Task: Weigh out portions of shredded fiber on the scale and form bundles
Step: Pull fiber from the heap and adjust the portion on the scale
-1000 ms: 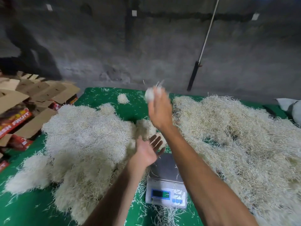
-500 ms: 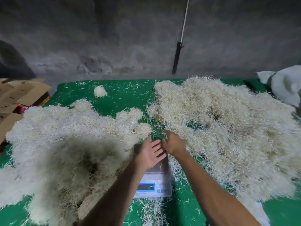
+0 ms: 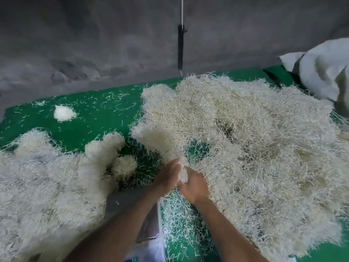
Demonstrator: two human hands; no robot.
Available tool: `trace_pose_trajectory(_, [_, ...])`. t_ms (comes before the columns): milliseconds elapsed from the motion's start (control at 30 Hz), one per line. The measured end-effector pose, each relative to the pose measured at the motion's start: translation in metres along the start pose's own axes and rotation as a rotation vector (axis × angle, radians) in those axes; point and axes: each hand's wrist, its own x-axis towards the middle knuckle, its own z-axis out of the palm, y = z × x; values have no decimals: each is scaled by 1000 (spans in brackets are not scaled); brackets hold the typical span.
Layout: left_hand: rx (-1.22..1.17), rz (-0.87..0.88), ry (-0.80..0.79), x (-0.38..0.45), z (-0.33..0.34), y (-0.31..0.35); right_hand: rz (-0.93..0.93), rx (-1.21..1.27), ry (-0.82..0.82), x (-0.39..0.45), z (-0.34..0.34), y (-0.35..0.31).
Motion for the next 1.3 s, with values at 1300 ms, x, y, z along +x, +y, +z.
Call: trace_pose_trajectory(1300, [-987,-108,276,-132,-174,34,-54,-212,-15,-9,-119,-114])
